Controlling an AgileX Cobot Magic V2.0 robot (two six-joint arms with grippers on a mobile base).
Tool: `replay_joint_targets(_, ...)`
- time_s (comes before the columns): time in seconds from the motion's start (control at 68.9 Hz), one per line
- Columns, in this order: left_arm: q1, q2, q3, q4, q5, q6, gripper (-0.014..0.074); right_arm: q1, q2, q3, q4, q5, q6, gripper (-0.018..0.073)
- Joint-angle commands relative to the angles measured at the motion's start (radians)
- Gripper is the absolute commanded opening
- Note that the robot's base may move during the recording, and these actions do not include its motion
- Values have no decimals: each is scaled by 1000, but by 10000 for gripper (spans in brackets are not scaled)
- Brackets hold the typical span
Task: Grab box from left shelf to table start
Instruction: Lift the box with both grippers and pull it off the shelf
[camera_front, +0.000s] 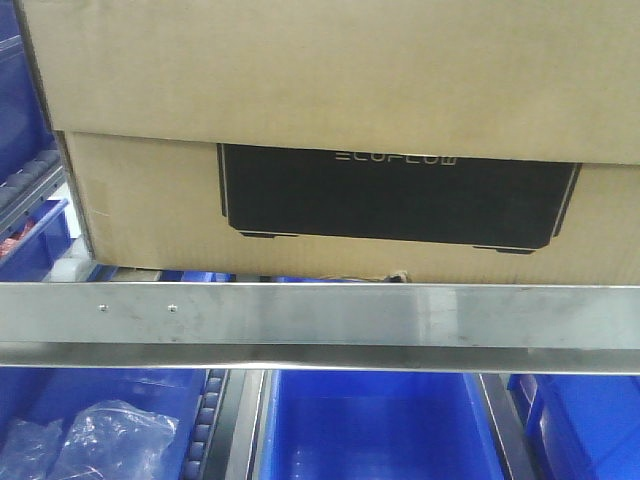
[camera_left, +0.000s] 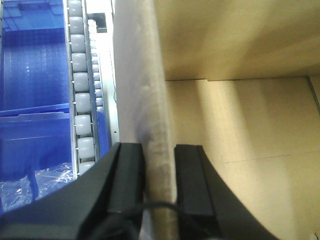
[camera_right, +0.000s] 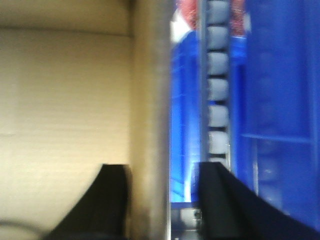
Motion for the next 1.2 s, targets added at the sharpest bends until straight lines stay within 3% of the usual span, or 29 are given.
replay_joint_targets(0.0, -11, -35, -31, -103, -27, -1, -97, -1, -40, -38, 3, -61, 11, 43)
replay_joint_targets(0.247, -11, -39, -31, -106, -19, -1, -97, -1, -59, -38, 2, -49, 11, 55)
replay_joint_targets(0.479, -49, -97, -31, -104, 26, -4, -97, -1, -165, -38, 2, 9, 11, 57)
replay_joint_targets(0.609, -80, -148, -31, -83, 48, -63, -97, -1, -239, -38, 2, 9, 10, 57)
replay_joint_targets(0.726, -118, -193, -31, 10, 99, -148, -97, 0, -285, -37, 3, 32, 10, 57)
replay_joint_targets(0.929, -215, -264, -2, 269, 198, -318, -97, 19, -362, 30, 27, 60, 10, 57)
replay_joint_targets(1.19, -255, -381, 161, 296, 160, -373, -97, 99, -535, 282, 56, -9, 11, 57)
